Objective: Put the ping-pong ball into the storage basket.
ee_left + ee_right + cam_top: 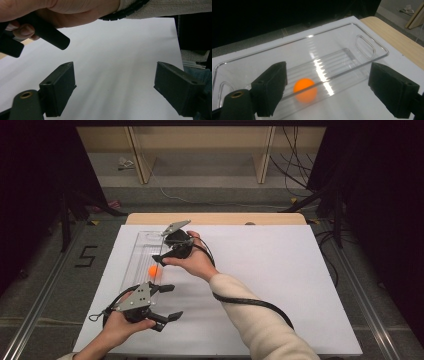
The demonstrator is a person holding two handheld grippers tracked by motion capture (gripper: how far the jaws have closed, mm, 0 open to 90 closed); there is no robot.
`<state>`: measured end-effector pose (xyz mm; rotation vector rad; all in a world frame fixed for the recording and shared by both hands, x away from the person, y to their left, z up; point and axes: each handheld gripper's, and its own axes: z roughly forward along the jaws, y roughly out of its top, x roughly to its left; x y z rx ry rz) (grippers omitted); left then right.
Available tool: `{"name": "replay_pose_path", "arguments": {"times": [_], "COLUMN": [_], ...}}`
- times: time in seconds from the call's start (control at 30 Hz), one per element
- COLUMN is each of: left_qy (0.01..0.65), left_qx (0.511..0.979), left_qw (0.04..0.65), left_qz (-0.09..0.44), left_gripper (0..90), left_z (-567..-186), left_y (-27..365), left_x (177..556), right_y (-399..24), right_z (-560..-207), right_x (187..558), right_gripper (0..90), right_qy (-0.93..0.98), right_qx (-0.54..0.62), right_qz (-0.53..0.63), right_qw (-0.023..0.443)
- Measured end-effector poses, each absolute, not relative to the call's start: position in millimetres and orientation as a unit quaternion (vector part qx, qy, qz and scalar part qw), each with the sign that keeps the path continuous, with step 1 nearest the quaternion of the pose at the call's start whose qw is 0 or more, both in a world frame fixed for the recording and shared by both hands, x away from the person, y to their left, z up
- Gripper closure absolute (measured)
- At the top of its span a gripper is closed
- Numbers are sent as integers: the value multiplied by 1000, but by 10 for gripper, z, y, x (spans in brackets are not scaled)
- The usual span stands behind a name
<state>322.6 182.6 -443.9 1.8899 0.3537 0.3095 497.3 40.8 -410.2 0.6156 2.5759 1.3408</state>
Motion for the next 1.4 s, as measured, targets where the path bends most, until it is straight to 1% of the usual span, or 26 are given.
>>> {"name": "replay_pose_path", "arguments": {"times": [0.47,1.4], "left_qy": [151,152], "left_qx": [802,802], "left_qw": [562,561], "left_qz": [132,134], "left_gripper": [165,165], "left_z": [-4437,-4434], "left_y": [1830,1837], "left_x": [3227,3229], "right_y": [214,-303], "right_z": [-4057,-4137], "right_x": [4940,4899], "right_gripper": [165,165], "right_qy": [862,857], "right_qx": [214,246], "right_qz": [450,441], "right_qw": [95,102]}}
